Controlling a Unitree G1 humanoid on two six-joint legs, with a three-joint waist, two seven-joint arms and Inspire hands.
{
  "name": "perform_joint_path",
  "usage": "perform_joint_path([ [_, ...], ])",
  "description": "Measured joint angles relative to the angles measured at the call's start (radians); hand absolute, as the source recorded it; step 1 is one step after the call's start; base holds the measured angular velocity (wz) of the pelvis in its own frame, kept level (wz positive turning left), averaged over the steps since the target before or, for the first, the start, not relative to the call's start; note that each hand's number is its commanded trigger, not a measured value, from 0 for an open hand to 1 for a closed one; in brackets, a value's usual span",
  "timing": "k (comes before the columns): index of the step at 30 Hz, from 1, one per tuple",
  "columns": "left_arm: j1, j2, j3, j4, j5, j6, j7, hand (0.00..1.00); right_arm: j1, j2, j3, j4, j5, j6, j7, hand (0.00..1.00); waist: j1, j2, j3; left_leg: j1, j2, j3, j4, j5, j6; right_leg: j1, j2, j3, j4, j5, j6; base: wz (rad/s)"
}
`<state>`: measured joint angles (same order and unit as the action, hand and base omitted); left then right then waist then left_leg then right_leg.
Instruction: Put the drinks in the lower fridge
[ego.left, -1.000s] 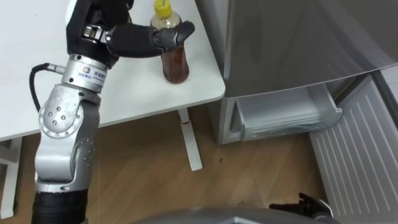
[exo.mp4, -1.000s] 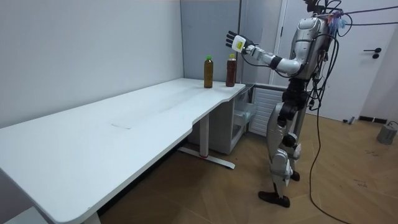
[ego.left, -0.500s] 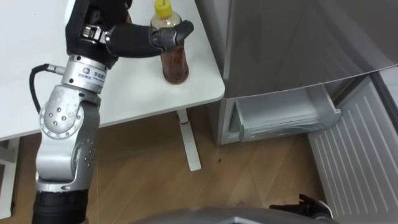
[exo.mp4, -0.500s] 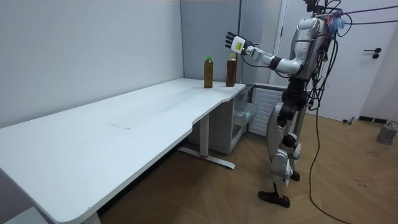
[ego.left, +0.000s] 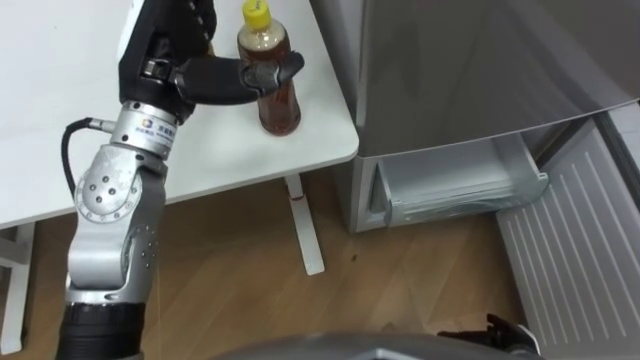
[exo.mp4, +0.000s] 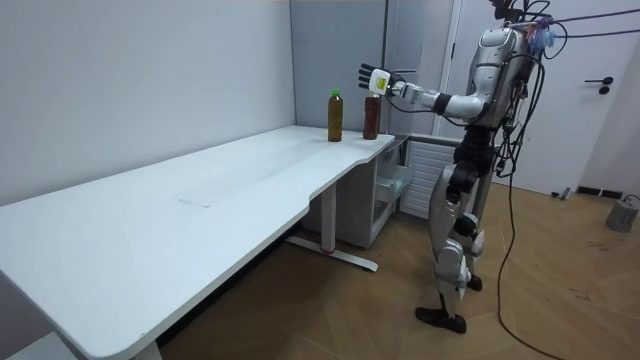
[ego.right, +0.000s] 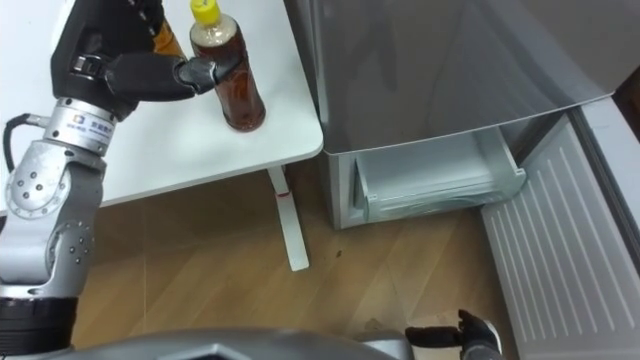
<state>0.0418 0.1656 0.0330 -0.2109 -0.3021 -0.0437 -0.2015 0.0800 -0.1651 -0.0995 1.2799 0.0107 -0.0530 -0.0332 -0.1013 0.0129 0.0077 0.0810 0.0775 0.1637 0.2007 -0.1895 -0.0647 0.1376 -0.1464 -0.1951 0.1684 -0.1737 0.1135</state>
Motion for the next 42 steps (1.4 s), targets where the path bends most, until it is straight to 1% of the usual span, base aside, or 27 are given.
perform_joint_path([
  [9, 0.000, 0.000, 0.000, 0.004, 0.000, 0.001, -0.006, 0.00, 0.001, 0.000, 0.000, -0.001, 0.000, 0.004, 0.002, 0.00, 0.000, -0.002, -0.0009, -0.001, 0.000, 0.000, 0.000, 0.000, 0.000, 0.000, 0.000, 0.000, 0.001, 0.000, 0.000, 0.00],
  [14, 0.000, 0.000, -0.003, 0.004, 0.000, 0.002, -0.006, 0.00, 0.000, 0.001, 0.000, -0.001, 0.007, 0.012, 0.002, 0.00, 0.000, -0.007, -0.0042, -0.001, 0.000, 0.000, 0.000, 0.000, 0.000, 0.000, 0.000, 0.000, 0.001, 0.000, 0.000, 0.00],
  [20, 0.000, 0.000, -0.009, 0.005, 0.000, 0.008, -0.006, 0.00, 0.000, 0.001, 0.002, -0.001, 0.010, 0.022, 0.001, 0.00, 0.000, -0.008, -0.0049, 0.000, 0.000, 0.000, 0.000, 0.000, 0.000, 0.002, 0.000, 0.000, 0.001, 0.000, 0.000, 0.00],
  [24, 0.000, 0.000, -0.045, 0.043, 0.001, 0.009, -0.006, 0.00, -0.001, 0.002, 0.025, -0.001, 0.019, 0.024, 0.002, 0.00, 0.000, -0.011, -0.0050, 0.002, 0.000, 0.000, 0.002, 0.001, -0.001, 0.003, 0.000, 0.000, 0.000, 0.000, 0.000, 0.00],
  [26, 0.000, 0.000, -0.059, 0.076, 0.002, 0.017, -0.009, 0.00, -0.003, 0.002, 0.030, -0.001, 0.019, 0.024, 0.003, 0.00, 0.000, -0.012, -0.0046, 0.000, 0.001, 0.000, 0.002, 0.001, -0.001, 0.002, 0.001, 0.000, 0.000, 0.001, -0.001, 0.00],
  [28, 0.000, 0.000, -0.062, 0.084, 0.002, 0.024, -0.009, 0.00, -0.002, 0.002, 0.032, -0.001, 0.019, 0.024, 0.004, 0.00, 0.000, -0.013, -0.0040, -0.002, 0.002, 0.000, 0.002, 0.002, -0.001, 0.002, 0.002, 0.000, 0.001, 0.001, -0.002, 0.00],
  [35, 0.000, 0.000, -0.062, 0.096, 0.002, 0.023, -0.009, 0.00, -0.002, 0.001, 0.036, -0.001, 0.020, 0.026, 0.015, 0.00, 0.004, -0.013, -0.0043, -0.002, 0.007, 0.000, -0.002, 0.004, -0.005, 0.001, 0.007, 0.000, 0.000, 0.002, -0.003, 0.00],
  [42, 0.001, 0.000, -0.063, 0.114, 0.002, 0.023, -0.009, 0.00, -0.001, 0.000, 0.036, -0.002, 0.020, 0.026, 0.025, 0.00, 0.015, -0.009, -0.0061, -0.003, 0.007, 0.001, -0.001, 0.004, -0.005, 0.000, 0.008, 0.000, 0.000, 0.003, -0.004, 0.00],
])
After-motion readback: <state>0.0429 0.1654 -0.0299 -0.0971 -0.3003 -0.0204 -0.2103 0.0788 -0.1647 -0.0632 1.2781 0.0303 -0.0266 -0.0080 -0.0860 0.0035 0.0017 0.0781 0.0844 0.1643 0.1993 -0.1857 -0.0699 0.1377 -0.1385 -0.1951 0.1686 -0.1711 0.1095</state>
